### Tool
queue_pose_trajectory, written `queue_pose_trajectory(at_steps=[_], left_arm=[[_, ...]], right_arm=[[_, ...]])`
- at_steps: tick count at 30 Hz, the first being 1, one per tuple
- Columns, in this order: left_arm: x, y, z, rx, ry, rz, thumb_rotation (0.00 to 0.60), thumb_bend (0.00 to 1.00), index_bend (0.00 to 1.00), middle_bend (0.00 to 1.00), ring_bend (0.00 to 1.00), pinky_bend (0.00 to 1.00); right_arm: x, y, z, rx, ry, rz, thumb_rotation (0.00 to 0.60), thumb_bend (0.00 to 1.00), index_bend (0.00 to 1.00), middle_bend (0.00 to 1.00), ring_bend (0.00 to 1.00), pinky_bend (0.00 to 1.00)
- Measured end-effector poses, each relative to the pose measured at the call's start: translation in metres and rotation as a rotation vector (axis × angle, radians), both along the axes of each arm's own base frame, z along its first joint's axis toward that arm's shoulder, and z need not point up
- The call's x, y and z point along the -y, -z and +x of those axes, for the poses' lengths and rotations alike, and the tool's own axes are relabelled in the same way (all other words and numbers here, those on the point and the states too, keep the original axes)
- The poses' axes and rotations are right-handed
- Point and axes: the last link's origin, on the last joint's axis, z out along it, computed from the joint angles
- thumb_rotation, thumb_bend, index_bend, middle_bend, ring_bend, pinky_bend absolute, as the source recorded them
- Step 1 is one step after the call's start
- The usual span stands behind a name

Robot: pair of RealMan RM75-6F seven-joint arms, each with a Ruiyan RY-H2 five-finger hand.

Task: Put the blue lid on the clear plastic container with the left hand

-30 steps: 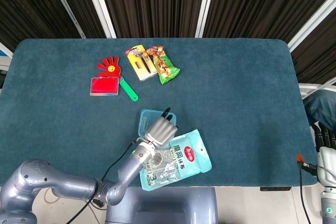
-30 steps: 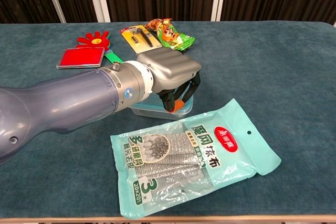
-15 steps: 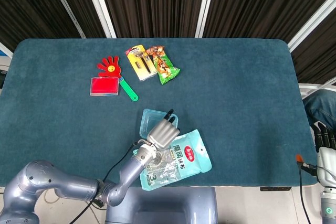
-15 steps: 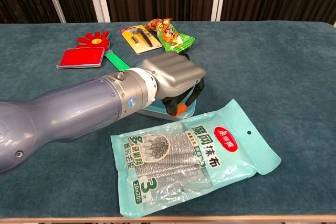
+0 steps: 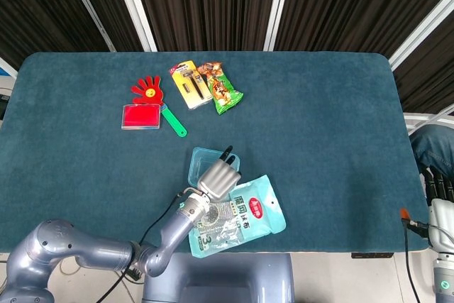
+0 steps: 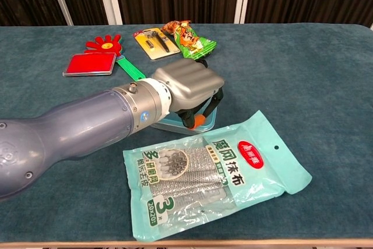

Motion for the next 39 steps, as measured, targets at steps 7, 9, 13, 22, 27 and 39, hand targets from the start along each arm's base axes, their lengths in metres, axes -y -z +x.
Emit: queue_pose_trajectory(at_steps=[7,9,13,22,27,39], left_arm=[[-0.003,-0.015,0.010,0.081,-0.003,0.026,0.600,0.48,0.57,0.54,0.19,0.06],[-0.004,-0.028,0.017,0.130,0.005,0.046,0.600,0.43,0.45,0.44,0.14,0.04],[-0.003,-0.063,0.024,0.224,0.021,0.106,0.600,0.33,0.23,0.24,0.01,0.00],[0.003,-0.175,-0.036,0.318,-0.107,0.357,0.600,0.31,0.17,0.15,0.00,0.00],[0.025,-0.219,-0.106,0.340,-0.244,0.444,0.600,0.31,0.17,0.12,0.00,0.00],[0.121,-0.263,-0.249,0.508,-0.444,0.515,0.600,0.27,0.15,0.07,0.00,0.00]], right_arm=[[0.000,0.000,0.000,-0.003,-0.003,-0.002,0.600,0.35,0.00,0.00,0.00,0.00],[0.000,0.000,0.000,-0.005,-0.005,-0.002,0.600,0.35,0.00,0.00,0.00,0.00],[0.001,0.000,0.001,-0.011,-0.012,-0.005,0.600,0.35,0.00,0.00,0.00,0.00],[0.001,0.001,0.003,-0.048,-0.055,0.017,0.600,0.35,0.00,0.00,0.00,0.00],[0.002,0.000,0.004,-0.070,-0.069,0.014,0.600,0.35,0.00,0.00,0.00,0.00],[0.002,0.001,0.010,-0.117,-0.131,0.039,0.600,0.35,0.00,0.00,0.00,0.00]])
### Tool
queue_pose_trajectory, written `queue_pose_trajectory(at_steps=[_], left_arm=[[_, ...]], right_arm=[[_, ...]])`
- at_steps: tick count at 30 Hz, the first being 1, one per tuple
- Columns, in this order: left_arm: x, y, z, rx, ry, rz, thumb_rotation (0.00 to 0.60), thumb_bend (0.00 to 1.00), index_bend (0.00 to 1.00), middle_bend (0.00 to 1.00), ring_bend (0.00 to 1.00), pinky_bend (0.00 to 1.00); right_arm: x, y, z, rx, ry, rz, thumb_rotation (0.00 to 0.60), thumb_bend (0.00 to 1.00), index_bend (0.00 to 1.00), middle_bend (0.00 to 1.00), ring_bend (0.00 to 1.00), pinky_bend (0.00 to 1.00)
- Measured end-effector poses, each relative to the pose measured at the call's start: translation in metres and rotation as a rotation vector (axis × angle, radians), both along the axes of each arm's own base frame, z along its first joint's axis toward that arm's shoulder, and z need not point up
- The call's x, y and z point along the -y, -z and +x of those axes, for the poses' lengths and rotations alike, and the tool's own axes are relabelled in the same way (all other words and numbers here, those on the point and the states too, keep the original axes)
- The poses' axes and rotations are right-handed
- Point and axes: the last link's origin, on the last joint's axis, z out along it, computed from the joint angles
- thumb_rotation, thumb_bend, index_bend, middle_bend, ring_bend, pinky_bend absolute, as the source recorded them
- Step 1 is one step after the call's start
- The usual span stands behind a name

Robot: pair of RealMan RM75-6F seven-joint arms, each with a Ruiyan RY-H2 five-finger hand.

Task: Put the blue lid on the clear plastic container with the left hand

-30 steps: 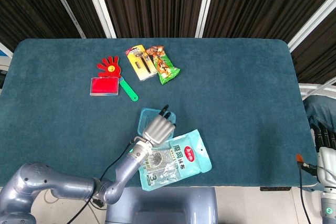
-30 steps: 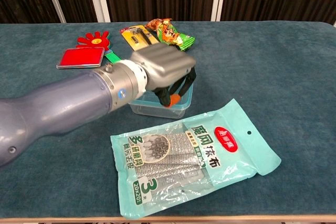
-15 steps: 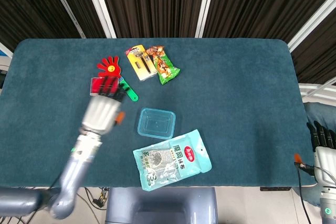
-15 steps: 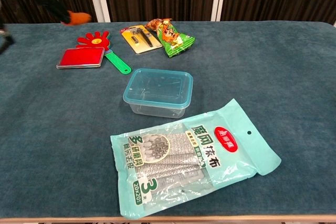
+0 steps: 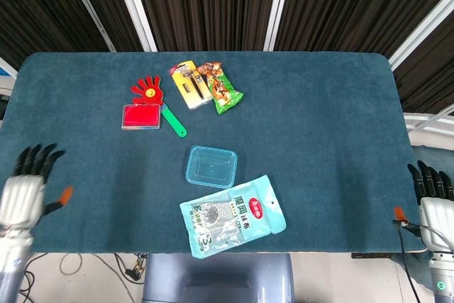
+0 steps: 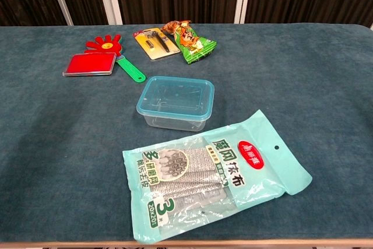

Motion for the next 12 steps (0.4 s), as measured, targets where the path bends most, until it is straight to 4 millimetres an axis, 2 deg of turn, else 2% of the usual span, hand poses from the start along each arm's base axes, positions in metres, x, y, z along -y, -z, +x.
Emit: queue_pose_trajectory(at_steps=[2,6,12], left_arm=[[0.013,-0.003,-0.010,-0.005,0.001,-0.008,0.600,0.27,0.15,0.07,0.00,0.00],[0.025,-0.004,-0.015,-0.009,0.016,-0.024,0.600,0.27,0.16,0.07,0.00,0.00],[0.024,-0.012,-0.021,-0.015,-0.021,-0.003,0.600,0.27,0.16,0.07,0.00,0.00]], right_arm=[[0.000,0.001,0.002,-0.005,-0.015,0.006,0.600,0.35,0.00,0.00,0.00,0.00],[0.000,0.003,0.004,-0.017,-0.033,0.023,0.600,0.35,0.00,0.00,0.00,0.00],[0.001,0.004,0.003,-0.020,-0.031,0.027,0.600,0.35,0.00,0.00,0.00,0.00]])
